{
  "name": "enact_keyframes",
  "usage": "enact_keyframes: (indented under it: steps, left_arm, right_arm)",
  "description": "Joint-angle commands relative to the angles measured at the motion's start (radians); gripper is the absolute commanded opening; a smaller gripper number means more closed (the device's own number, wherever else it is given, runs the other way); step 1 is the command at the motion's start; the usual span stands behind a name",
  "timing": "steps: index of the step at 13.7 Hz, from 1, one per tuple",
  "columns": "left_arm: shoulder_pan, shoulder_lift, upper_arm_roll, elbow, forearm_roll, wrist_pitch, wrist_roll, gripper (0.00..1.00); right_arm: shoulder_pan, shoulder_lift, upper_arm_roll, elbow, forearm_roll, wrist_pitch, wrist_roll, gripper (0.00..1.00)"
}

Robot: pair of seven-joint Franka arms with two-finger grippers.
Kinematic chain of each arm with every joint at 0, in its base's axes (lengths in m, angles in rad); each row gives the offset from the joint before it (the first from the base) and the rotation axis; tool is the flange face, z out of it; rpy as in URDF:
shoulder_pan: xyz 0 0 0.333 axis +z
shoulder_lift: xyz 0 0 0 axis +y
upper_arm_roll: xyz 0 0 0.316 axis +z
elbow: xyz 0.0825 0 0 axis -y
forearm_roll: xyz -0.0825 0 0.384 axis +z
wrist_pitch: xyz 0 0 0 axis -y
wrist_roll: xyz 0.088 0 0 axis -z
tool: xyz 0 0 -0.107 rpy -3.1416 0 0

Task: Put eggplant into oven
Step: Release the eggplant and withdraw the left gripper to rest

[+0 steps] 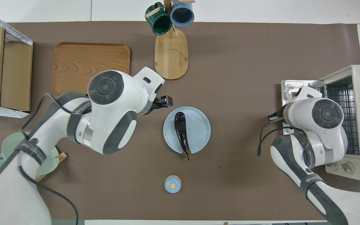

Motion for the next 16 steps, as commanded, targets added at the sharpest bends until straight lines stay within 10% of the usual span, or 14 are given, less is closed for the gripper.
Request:
enact_keyframes:
  steps: [1,12,13,14,15,16]
  left_arm:
    - [0.132,-0.018,-0.005,0.070,-0.004,-0.125,0.136,1.00]
    - [0.407,-0.231,-0.004,0.066,0.083,-0.384,0.459,1.00]
    - [0.401,-0.248,-0.004,0.058,0.083,-0.413,0.458,1.00]
    - [0.396,-0.261,-0.005,0.058,0.083,-0.439,0.456,1.00]
    - [0.393,-0.263,-0.005,0.060,0.083,-0.450,0.456,1.00]
    - [0.392,-0.259,-0.004,0.069,0.082,-0.450,0.456,1.00]
  right_arm:
    - [-0.016,0.045,-0.036,0.020,-0.054,0.024,0.030,0.00]
    - [0.064,0.015,0.079,0.179,0.142,-0.179,0.157,0.00]
    - [0.064,0.018,0.090,0.209,0.167,-0.213,0.186,0.22]
    - [0.073,0.019,0.111,0.230,0.199,-0.226,0.254,0.74]
    - [0.102,0.019,0.136,0.250,0.204,-0.244,0.302,0.94]
    - [0.152,0.024,0.141,0.284,0.204,-0.274,0.316,0.95]
